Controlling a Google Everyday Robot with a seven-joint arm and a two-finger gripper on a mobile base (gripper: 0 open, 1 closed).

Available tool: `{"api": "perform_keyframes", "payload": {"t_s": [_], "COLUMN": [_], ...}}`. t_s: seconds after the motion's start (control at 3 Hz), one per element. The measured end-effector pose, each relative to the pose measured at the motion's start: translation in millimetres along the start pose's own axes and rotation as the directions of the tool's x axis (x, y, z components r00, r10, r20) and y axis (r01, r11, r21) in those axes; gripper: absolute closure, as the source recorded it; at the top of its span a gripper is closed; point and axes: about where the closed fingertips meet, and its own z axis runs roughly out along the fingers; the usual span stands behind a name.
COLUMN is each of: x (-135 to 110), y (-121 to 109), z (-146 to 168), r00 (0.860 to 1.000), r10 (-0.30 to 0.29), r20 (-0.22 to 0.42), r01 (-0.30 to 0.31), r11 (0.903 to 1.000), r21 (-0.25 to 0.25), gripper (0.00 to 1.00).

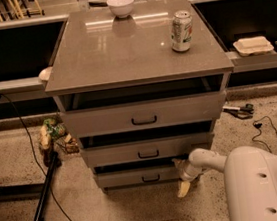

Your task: Open bottom drawer

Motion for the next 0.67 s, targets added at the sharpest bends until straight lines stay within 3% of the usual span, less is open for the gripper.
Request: {"api": "perform_keyframes", "payload": {"t_s": [0.67], "x": [13.2], "y": [-22.4], "z": [24.1], "r00": [0.996], "r10": [0.084], "r20": [0.016], "r01": [-0.085], "r11": [0.9962], "r21": [0.019], "gripper": [0.0]}}
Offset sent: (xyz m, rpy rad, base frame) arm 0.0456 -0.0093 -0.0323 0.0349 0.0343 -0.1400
